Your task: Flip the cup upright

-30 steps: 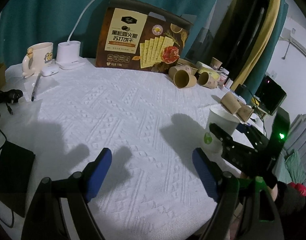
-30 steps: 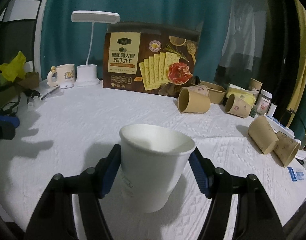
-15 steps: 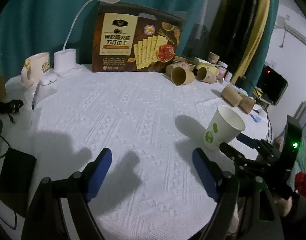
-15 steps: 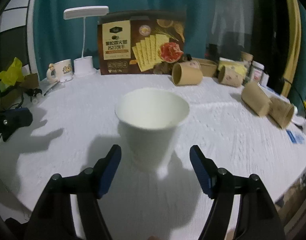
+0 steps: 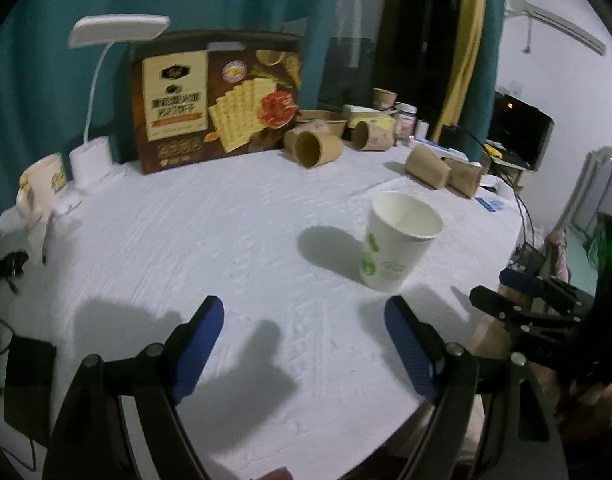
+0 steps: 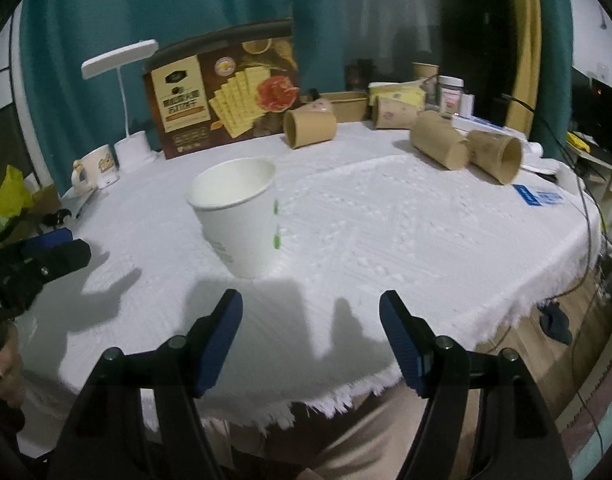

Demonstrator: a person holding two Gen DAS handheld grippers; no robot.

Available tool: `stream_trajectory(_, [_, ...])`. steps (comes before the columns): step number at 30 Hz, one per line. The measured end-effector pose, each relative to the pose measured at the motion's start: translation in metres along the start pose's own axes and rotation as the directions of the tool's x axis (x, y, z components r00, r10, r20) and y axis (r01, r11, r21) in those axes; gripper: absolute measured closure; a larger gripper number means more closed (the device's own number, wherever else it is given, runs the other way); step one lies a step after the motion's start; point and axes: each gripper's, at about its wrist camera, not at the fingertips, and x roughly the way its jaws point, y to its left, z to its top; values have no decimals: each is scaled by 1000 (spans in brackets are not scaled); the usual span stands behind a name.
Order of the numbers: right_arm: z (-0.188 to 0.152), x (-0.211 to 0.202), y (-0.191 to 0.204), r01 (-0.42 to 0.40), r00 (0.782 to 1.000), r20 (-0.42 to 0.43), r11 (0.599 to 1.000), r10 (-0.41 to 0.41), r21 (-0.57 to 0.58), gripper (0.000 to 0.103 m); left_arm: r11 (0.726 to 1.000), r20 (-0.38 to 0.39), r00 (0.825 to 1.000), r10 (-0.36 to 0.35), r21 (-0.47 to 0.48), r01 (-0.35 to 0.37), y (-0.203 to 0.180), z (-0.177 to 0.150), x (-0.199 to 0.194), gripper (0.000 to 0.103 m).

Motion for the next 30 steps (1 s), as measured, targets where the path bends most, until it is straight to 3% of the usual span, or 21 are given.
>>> stream_trajectory(7, [7, -26, -16, 26, 1000, 13, 999, -27, 34, 34, 996, 68, 998, -5, 93, -1, -26, 12, -13, 15])
stream_trajectory(16, [29, -64, -20, 52, 994, 93, 998, -54, 31, 25, 987, 161, 987, -29, 160, 3, -46, 34, -37, 8])
stream_trajectory(25, [53, -102, -24, 62, 981, 183, 997, -68, 40, 23, 983, 276, 959, -65, 184, 14, -59, 56, -68, 4])
stream_trajectory(30, [65, -125, -25, 74, 966, 247, 996, -83, 44, 22, 988, 346, 938, -18, 153, -38, -59, 67, -86, 4])
